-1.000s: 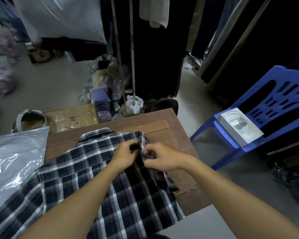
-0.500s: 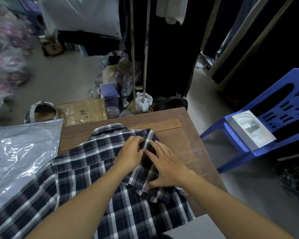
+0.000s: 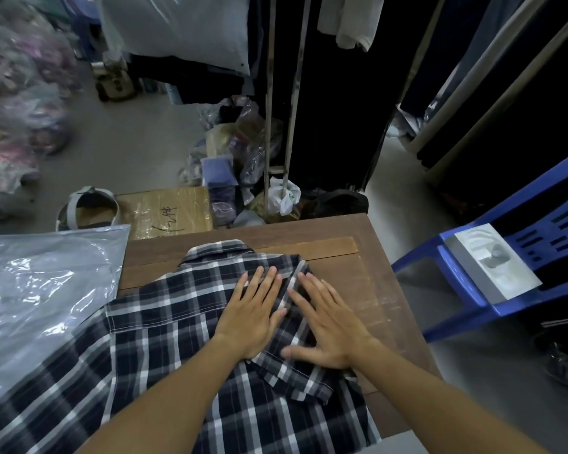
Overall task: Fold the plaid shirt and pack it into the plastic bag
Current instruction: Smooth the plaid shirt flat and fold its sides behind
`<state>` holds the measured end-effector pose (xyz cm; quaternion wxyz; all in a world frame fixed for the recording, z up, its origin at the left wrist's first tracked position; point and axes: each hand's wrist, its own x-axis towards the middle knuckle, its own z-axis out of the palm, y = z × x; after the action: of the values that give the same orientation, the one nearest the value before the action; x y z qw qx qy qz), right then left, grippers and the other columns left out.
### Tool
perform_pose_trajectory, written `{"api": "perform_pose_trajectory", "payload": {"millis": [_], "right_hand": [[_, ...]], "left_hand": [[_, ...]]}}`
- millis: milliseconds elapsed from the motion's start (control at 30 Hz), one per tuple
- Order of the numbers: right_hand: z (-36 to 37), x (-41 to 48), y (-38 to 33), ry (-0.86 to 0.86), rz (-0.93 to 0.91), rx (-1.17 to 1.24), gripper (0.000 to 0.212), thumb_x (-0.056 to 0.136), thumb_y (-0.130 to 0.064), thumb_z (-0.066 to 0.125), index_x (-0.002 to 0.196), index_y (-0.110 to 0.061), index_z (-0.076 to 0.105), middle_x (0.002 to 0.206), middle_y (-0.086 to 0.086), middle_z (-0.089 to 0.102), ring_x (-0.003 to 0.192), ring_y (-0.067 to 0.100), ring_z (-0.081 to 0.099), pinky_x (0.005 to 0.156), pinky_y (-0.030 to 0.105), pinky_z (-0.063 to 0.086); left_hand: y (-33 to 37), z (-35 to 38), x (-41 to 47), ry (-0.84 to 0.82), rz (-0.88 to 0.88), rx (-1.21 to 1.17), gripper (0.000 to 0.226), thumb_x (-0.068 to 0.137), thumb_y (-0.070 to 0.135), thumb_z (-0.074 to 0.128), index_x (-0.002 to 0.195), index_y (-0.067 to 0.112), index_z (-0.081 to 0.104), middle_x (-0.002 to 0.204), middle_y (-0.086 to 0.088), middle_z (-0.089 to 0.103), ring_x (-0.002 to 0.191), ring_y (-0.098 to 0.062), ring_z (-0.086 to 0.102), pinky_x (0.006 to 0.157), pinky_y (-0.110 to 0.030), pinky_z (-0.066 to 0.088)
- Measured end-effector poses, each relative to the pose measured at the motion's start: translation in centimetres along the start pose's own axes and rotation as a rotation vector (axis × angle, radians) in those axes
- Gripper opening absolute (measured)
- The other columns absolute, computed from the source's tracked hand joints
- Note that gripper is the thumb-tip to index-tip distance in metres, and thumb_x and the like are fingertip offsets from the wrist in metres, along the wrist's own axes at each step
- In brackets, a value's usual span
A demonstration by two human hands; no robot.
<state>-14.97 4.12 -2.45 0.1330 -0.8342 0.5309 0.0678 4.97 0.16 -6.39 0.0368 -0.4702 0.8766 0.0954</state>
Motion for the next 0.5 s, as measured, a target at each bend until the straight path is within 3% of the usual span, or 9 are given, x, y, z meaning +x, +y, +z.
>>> {"api": "perform_pose_trajectory", "payload": {"millis": [200,300,433,500], "right_hand": [[0.2,2.3,1.3,-0.026,0.032,-0.058,0.109,0.086,-0.084,0.014,0.155,-0.003,-0.008,0.163,0.014,-0.022,0.149,0.021,-0.025,0.124,0.047,0.002],[0.1,1.5,0.5,0.03,0.033,-0.103,0.108,0.087,-0.083,0.014,0.155,0.0,-0.002,0.163,0.018,-0.016,0.151,0.025,-0.02,0.123,0.049,0.004],[1.3,-0.6,-1.0,0.066,-0.1,-0.09,0.106,0.089,-0.08,0.023,0.155,0.0,0.003,0.164,0.019,-0.01,0.152,0.027,-0.015,0.123,0.047,0.002],[2.2,-1.2,-1.1,0.046,-0.097,-0.07,0.103,0.09,-0.079,0.024,0.156,-0.003,0.003,0.165,0.018,-0.009,0.152,0.025,-0.014,0.122,0.046,0.006]], "left_hand": [[0.0,-0.4,0.2,0.011,0.002,-0.064,0.071,0.097,0.057,0.0,0.155,0.015,0.001,0.163,-0.001,-0.009,0.15,-0.02,-0.013,0.118,-0.043,-0.01],[0.0,-0.3,0.1,0.033,0.004,-0.05,0.07,0.099,0.056,0.002,0.155,0.015,0.002,0.163,-0.002,-0.006,0.151,-0.021,-0.011,0.118,-0.043,-0.009],[-0.1,-0.1,0.0,0.016,0.01,-0.004,0.065,0.101,0.048,0.018,0.155,0.013,0.008,0.165,-0.007,0.006,0.15,-0.024,-0.004,0.118,-0.046,-0.004],[0.0,-0.6,0.1,-0.007,0.013,-0.069,0.064,0.102,0.047,0.019,0.155,0.016,0.003,0.165,-0.004,-0.003,0.15,-0.021,-0.011,0.119,-0.043,-0.009]]}}
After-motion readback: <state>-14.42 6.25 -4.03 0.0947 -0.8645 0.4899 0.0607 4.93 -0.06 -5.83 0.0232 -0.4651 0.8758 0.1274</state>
